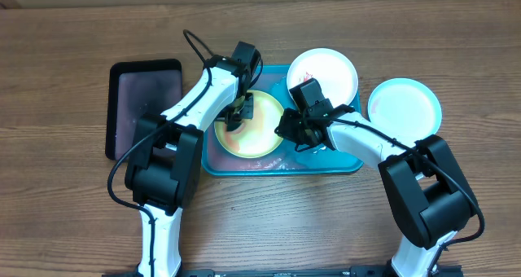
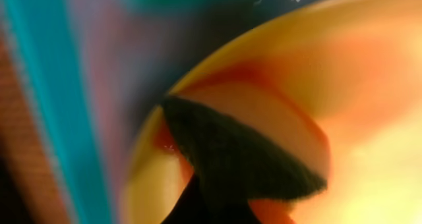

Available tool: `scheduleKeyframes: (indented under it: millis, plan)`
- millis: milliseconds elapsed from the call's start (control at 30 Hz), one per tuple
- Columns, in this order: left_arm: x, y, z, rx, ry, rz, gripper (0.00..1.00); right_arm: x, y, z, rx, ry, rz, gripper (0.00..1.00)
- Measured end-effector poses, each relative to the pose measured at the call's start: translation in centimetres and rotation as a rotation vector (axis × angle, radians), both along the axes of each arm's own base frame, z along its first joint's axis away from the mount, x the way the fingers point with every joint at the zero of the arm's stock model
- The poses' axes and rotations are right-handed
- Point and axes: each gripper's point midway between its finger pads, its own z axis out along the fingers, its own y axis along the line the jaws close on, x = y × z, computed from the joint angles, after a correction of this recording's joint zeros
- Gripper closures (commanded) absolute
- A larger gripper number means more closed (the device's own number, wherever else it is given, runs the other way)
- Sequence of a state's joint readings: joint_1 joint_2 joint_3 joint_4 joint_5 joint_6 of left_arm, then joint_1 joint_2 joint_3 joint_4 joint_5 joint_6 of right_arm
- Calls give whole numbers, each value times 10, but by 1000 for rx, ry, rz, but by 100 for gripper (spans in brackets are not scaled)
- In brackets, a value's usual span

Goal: Clean dirty plates on tray and stack at the side
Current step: 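Scrub the yellow plate with the sponge while right gripper holds rim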

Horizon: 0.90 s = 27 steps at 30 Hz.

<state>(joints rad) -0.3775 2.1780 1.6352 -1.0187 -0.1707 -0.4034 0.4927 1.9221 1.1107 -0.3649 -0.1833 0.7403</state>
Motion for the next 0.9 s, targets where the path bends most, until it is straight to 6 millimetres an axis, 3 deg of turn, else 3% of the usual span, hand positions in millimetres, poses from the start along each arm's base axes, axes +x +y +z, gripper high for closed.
scheduleKeyframes:
  millis: [167,333,467,567,633,733,833,900]
  plan:
    - [-32,3,0,-4,138,-10,96,-1,0,0,-2,1,4,95]
    - [-45,-35,-1,-241,224,-205,96,-1,-1,-1,-5,1,6,95]
    - [-29,-68,1,-403,149,-339,96,0,-1,0,-5,1,1,95]
    - [-1,-79,2,-417,22,-364,96,1,-3,0,-6,0,-10,95]
    - [17,-72,1,-357,-49,-315,96,1,-3,0,-5,1,-14,95]
    - [28,-51,-1,-230,-94,-192,96,2,-2,0,-3,1,-16,95]
    - [23,-17,0,-54,-100,-28,96,1,0,0,3,2,-11,95]
    - [12,-5,0,3,-65,19,96,0,1,0,6,4,-7,95]
